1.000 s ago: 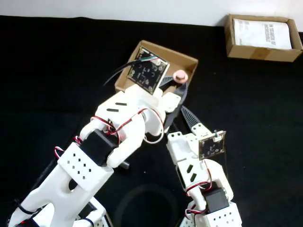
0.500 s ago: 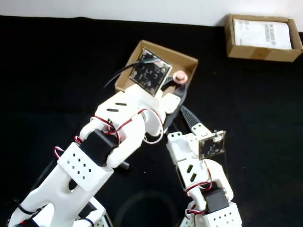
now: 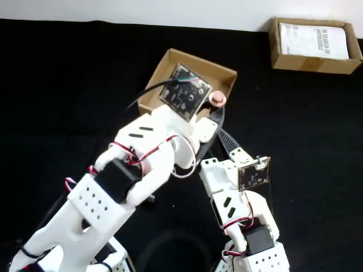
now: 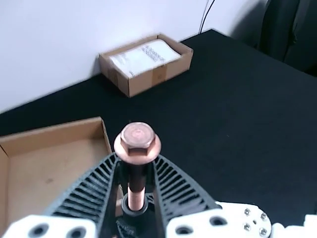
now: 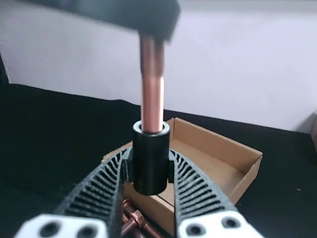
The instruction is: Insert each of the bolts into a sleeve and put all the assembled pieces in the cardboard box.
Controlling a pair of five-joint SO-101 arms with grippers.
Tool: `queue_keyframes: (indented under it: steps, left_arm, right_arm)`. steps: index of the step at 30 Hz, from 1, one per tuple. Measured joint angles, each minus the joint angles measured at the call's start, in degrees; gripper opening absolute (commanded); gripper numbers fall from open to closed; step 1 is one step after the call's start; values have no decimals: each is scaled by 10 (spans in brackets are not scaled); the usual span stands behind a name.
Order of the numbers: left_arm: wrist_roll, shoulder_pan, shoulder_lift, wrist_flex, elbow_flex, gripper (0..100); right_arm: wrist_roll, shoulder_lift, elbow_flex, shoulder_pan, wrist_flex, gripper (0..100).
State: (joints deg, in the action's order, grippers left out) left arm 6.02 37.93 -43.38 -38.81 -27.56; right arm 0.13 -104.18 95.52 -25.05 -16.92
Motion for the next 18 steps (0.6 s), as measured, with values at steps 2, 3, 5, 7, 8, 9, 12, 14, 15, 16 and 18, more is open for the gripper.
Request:
queue_keyframes:
  steps: [2, 3, 5, 7, 8, 9, 12, 14, 15, 16, 18]
  left_arm:
    - [0, 12, -12, -11, 0, 9]
    - [1, 18, -14, -18, 0, 9]
    - [1, 19, -15, -26, 0, 9]
    - [1, 17, -16, -26, -4, 9]
    - [1, 16, -16, -26, -9, 9]
    - [1, 15, -16, -26, -18, 9]
    - [1, 3, -16, -25, -37, 9]
    - [1, -12, -16, -6, -37, 9]
    - [1, -20, -16, 3, -37, 9]
    - [1, -28, -16, 6, -34, 9]
    - [1, -38, -16, 9, -25, 9]
  right_arm:
    - [0, 0, 0, 0, 0, 8]
    - [0, 0, 0, 0, 0, 8]
    - [0, 0, 0, 0, 0, 8]
    - [0, 0, 0, 0, 0, 8]
    - [0, 0, 0, 0, 0, 8]
    - [0, 0, 0, 0, 0, 8]
    - [0, 0, 0, 0, 0, 8]
    - [0, 0, 0, 0, 0, 8]
    - [0, 0, 0, 1, 0, 8]
    - [0, 0, 0, 1, 0, 8]
    - [0, 0, 0, 0, 0, 8]
